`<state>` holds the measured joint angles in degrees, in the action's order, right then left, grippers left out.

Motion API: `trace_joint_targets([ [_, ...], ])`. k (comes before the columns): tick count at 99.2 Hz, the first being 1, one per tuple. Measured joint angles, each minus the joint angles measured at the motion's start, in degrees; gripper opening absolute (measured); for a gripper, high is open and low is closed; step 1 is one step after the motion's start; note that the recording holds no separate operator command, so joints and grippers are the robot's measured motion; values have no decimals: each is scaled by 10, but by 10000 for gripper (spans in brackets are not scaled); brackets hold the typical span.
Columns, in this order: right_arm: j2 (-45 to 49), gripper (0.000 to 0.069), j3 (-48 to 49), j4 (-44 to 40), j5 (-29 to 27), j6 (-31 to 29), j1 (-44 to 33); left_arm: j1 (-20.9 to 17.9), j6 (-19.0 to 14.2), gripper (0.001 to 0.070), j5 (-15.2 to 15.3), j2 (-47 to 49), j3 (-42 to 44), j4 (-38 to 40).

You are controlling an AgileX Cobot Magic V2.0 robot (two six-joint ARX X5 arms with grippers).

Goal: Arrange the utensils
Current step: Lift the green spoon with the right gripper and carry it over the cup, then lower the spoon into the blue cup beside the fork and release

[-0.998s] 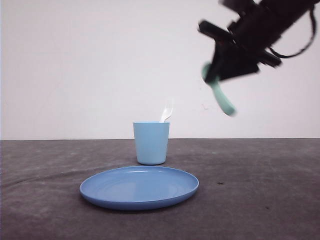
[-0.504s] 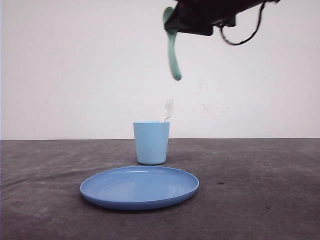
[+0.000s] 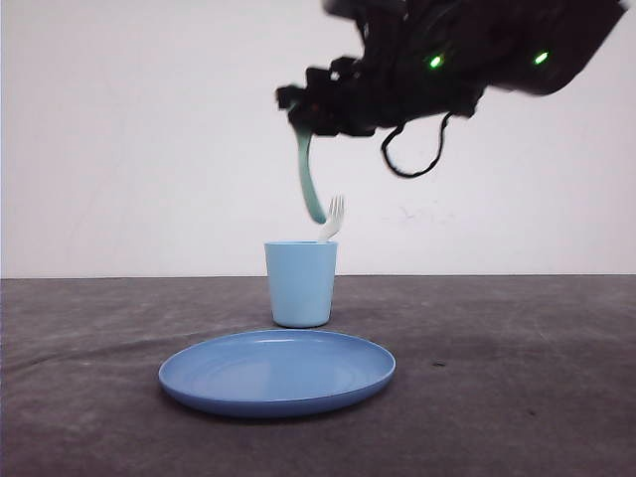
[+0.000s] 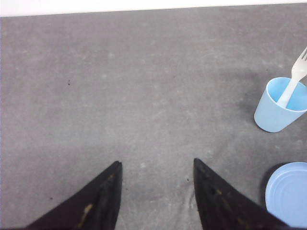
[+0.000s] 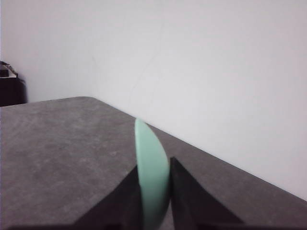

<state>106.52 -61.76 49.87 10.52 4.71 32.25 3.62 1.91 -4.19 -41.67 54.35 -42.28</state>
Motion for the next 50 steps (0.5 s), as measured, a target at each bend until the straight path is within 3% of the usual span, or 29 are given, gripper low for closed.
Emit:
trace_joint_targets([
  [20,39,56,-50,-55,0,0,0,0,0,273,0,0,0,-16],
  [50,48,56,-52,-131,0,4,0,0,0,273,0,0,0,-18],
])
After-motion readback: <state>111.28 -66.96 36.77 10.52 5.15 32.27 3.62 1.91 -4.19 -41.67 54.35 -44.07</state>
